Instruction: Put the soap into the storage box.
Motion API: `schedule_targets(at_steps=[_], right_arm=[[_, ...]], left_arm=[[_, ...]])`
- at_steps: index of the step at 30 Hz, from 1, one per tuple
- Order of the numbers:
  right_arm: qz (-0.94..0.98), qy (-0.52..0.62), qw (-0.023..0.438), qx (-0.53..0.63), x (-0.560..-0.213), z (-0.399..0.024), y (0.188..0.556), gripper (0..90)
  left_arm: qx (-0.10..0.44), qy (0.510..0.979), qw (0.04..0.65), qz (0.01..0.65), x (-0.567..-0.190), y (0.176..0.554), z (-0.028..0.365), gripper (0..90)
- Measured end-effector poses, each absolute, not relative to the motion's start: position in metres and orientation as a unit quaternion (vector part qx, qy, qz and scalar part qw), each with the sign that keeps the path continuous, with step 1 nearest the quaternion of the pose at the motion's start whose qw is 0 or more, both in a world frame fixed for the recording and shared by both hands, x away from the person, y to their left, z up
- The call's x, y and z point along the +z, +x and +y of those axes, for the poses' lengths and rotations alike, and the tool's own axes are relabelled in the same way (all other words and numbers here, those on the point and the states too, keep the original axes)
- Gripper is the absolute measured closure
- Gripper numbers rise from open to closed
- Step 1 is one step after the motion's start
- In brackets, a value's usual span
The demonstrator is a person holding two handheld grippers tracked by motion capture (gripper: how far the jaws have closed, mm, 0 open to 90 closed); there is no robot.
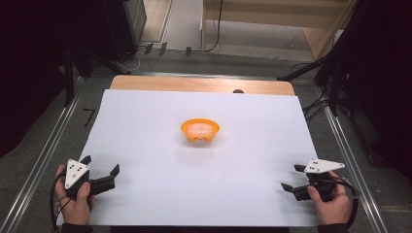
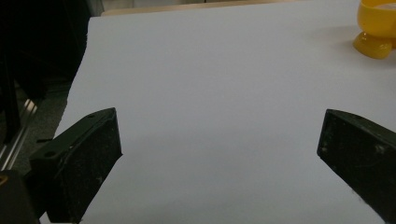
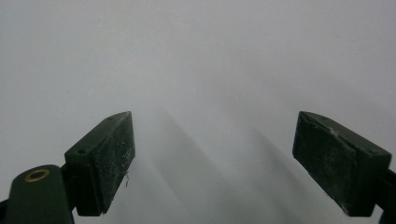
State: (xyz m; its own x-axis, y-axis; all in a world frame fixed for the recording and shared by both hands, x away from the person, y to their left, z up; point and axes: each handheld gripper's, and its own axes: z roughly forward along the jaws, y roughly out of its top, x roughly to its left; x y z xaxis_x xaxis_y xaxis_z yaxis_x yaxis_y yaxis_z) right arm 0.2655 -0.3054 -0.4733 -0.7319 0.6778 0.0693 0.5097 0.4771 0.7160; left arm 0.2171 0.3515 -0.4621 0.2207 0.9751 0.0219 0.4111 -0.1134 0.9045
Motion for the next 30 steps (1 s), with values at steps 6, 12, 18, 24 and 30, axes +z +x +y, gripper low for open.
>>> schedule_targets(at_steps=[6,12,18,24,30], right_arm=[[0.845,0.35,0.116,0.387,-0.476,-0.313,0.257,13.1],[0.826,0.359,0.159,0.405,-0.478,-0.323,0.24,6.6],[0.792,0.375,0.156,0.456,-0.482,-0.34,0.23,6.0],[0.79,0.379,0.162,0.454,-0.484,-0.34,0.23,5.5],[0.789,0.382,0.156,0.456,-0.484,-0.341,0.231,0.0]], left_arm=[[0.342,0.663,0.412,0.523,-0.462,0.217,0.351,0.0],[0.342,0.663,0.413,0.522,-0.462,0.217,0.351,0.0],[0.342,0.664,0.412,0.522,-0.462,0.217,0.351,0.0],[0.342,0.664,0.413,0.521,-0.462,0.217,0.351,0.0],[0.34,0.666,0.411,0.522,-0.462,0.218,0.351,0.0]])
